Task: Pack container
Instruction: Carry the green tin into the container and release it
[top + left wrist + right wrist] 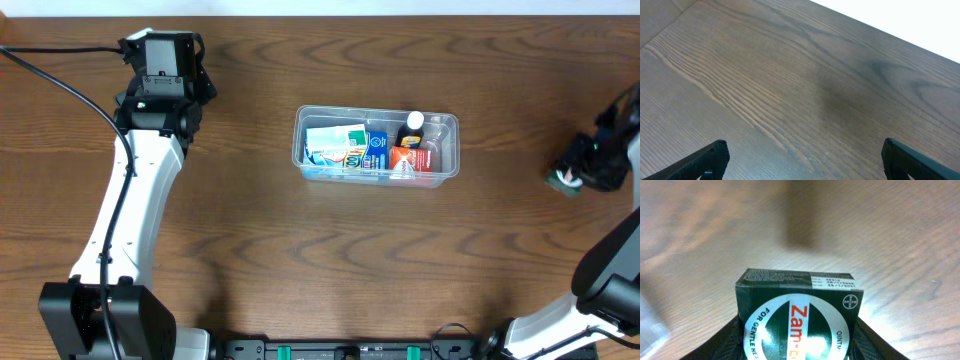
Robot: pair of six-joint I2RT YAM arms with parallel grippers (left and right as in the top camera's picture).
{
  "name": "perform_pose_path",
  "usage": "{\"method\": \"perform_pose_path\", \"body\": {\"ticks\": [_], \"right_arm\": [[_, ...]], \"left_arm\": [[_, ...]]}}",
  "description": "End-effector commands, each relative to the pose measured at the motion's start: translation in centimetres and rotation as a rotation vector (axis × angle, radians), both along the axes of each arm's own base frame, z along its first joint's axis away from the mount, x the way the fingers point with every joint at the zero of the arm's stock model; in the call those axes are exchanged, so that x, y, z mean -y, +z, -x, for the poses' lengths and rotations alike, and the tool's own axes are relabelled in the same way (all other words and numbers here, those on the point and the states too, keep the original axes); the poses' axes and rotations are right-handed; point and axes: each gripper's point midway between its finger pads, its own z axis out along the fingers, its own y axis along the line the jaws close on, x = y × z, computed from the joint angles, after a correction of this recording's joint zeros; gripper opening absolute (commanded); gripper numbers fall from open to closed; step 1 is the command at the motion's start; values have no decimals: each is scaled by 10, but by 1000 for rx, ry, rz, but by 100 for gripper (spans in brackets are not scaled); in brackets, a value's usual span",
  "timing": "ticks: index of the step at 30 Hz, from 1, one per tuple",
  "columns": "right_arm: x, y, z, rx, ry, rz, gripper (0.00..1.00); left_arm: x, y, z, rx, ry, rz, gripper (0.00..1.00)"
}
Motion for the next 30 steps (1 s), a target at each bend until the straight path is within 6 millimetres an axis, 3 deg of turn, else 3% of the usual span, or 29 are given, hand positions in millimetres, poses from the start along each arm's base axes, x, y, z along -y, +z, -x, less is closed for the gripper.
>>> {"method": "perform_pose_path", "body": {"ticks": [1,8,17,22,30], "right_arm": [[-38,30,-25,58,22,-69,46],[-127,69,-48,94,202,-149,44],[-231,75,-57,131,443,-135,45],[-256,73,-61,153,437,-14,46],[-287,53,-51,145,468,51,46]], "left_arm": [[-3,1,0,7,20,0,98],[-3,1,0,7,20,-1,98],[-3,1,0,7,20,-1,98],[-3,1,0,7,20,-1,98],[-3,1,0,7,20,-1,98]]}}
